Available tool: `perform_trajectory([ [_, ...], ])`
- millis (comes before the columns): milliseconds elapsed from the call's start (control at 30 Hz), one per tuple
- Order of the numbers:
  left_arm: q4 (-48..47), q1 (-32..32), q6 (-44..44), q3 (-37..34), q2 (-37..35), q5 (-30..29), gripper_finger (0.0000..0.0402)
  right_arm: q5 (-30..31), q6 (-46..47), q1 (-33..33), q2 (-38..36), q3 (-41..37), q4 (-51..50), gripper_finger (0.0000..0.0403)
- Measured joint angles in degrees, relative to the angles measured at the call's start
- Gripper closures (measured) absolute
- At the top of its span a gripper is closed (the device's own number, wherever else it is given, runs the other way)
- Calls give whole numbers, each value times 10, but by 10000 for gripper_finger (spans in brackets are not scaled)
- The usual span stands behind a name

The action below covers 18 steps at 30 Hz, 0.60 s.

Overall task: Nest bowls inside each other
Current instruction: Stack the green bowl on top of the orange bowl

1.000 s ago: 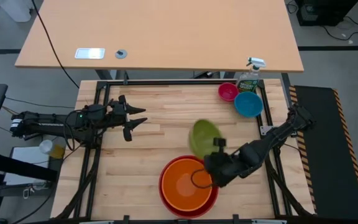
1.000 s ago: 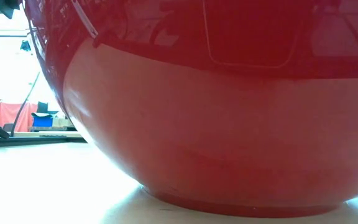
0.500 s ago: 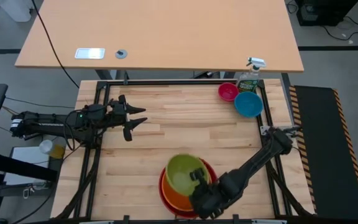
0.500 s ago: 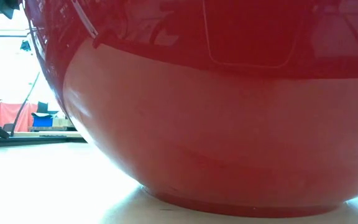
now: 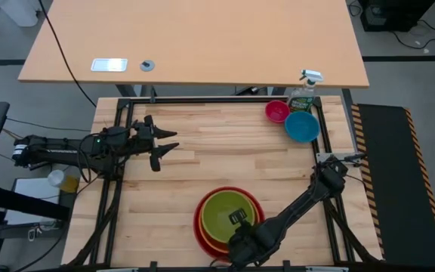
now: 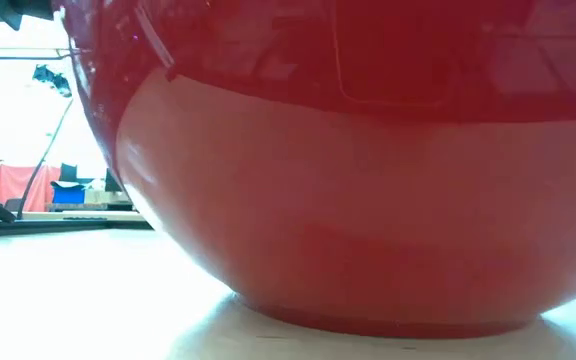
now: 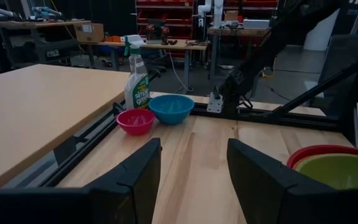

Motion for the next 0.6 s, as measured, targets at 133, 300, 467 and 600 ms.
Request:
perform_trajectory([
  [133,0,0,-2,0,0,0,214,2,18,-8,5,-1,2,319],
  [300,-4,-1,-3,0,0,0,214,-36,30,-14,6,2,6,262],
  [467,-5,-1,-3,0,0,0,214,-68,62,-15,3,56,-14,229],
  [600,-5,-1,-3,0,0,0,214,-46,117,-15,1,126,-104,227],
])
